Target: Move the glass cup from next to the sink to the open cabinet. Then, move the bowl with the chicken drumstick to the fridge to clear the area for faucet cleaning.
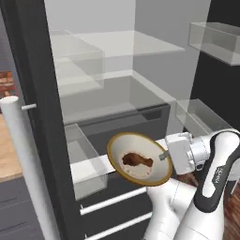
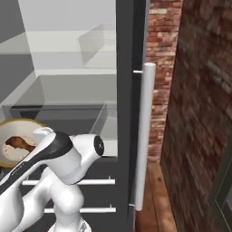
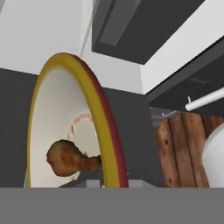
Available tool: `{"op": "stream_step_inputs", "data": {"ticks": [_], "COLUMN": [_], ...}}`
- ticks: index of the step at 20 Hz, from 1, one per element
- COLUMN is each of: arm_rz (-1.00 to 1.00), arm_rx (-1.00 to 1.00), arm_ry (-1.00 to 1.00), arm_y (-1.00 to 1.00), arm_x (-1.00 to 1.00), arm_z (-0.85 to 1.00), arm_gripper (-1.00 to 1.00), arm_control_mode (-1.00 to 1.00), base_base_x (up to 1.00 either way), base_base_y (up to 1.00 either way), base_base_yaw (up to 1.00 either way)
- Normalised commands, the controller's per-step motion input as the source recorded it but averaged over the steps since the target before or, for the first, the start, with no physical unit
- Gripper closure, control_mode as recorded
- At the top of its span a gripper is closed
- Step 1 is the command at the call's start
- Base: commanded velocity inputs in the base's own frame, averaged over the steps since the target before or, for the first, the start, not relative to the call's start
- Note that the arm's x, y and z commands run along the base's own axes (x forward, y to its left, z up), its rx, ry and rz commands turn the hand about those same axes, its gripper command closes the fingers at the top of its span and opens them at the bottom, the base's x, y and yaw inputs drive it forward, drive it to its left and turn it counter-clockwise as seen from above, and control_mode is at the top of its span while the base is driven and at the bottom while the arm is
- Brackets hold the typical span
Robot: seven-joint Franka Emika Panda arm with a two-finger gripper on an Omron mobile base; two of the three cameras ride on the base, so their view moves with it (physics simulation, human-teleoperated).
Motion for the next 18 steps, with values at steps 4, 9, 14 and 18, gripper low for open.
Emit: {"op": "stream_step_inputs", "data": {"ticks": [4, 9, 14, 18], "arm_rz": [0.00, 0.00, 0.00, 0.00], "arm_rx": [0.00, 0.00, 0.00, 0.00], "arm_ry": [0.00, 0.00, 0.00, 0.00], "arm_y": [0.00, 0.00, 0.00, 0.00], "arm_x": [0.00, 0.00, 0.00, 0.00], "arm_z": [0.00, 0.00, 0.00, 0.00], "arm_gripper": [1.00, 1.00, 1.00, 1.00], "arm_control_mode": [1.00, 1.00, 1.00, 1.00], "base_base_x": [-0.45, -0.59, 0.00, -0.34], "base_base_y": [0.34, -0.80, -0.11, 0.35], "base_base_yaw": [-0.08, -0.05, -0.01, -0.04]}}
